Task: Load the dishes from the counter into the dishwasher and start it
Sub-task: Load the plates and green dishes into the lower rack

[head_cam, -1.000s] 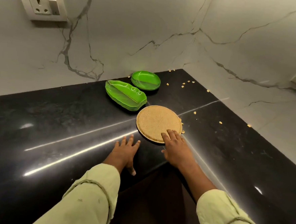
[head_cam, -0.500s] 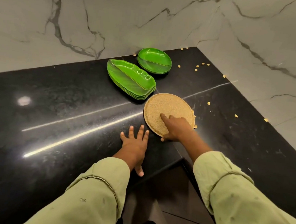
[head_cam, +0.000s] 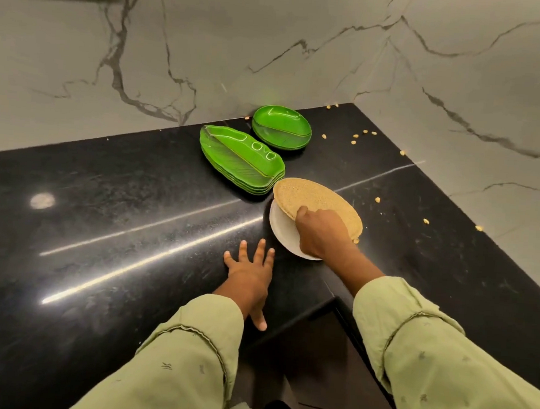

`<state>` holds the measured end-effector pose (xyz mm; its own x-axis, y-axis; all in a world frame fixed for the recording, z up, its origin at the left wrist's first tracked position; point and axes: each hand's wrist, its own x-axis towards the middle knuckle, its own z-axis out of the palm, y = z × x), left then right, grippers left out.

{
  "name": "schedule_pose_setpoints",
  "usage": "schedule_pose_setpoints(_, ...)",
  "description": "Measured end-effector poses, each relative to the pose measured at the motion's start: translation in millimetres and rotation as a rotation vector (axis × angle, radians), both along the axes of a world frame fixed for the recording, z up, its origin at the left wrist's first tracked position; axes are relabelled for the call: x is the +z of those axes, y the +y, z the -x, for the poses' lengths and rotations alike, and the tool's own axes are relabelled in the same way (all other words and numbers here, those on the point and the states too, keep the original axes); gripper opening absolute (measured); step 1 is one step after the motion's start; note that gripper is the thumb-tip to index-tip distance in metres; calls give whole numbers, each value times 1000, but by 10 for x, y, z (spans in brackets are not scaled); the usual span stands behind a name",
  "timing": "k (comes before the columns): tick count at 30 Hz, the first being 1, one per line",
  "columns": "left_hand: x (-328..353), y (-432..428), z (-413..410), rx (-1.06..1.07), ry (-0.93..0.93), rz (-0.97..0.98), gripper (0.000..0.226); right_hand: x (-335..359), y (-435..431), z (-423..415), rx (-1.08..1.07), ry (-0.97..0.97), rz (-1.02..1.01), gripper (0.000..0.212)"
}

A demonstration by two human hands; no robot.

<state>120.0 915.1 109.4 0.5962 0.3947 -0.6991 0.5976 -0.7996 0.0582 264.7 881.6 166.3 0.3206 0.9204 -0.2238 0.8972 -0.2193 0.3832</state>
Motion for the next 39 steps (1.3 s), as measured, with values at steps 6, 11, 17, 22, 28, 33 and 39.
schedule_pose_setpoints(6,36,7,83,-13,-67,31,149,591,-258,-322,-241,-79,-413,13)
schedule_pose_setpoints(11,46,6,129,-34,-104,12,147,704,-736,-524,-803,241,-1036,20)
schedule_pose_setpoints(17,8,-104,154,65,-176,44,129,76,-1430,-570,-1223,1086,-1348,12)
schedule_pose_setpoints(22,93,-480,161,93,-428,-139,100,-143,-1961,-231,-1268,1301,-1477,16)
schedule_pose_setpoints(28,229,-1066,222,26,-549,-280,88,-356,-2533,-35,-1294,1262,-1512,20)
schedule_pose_setpoints(33,196,-1496,466,11,-583,-306,87,-453,-2922,200,-1268,1274,-1536,19)
schedule_pose_setpoints(39,200,-1974,972,-49,-555,-353,83,-622,-3385,631,-1283,1321,-1609,19)
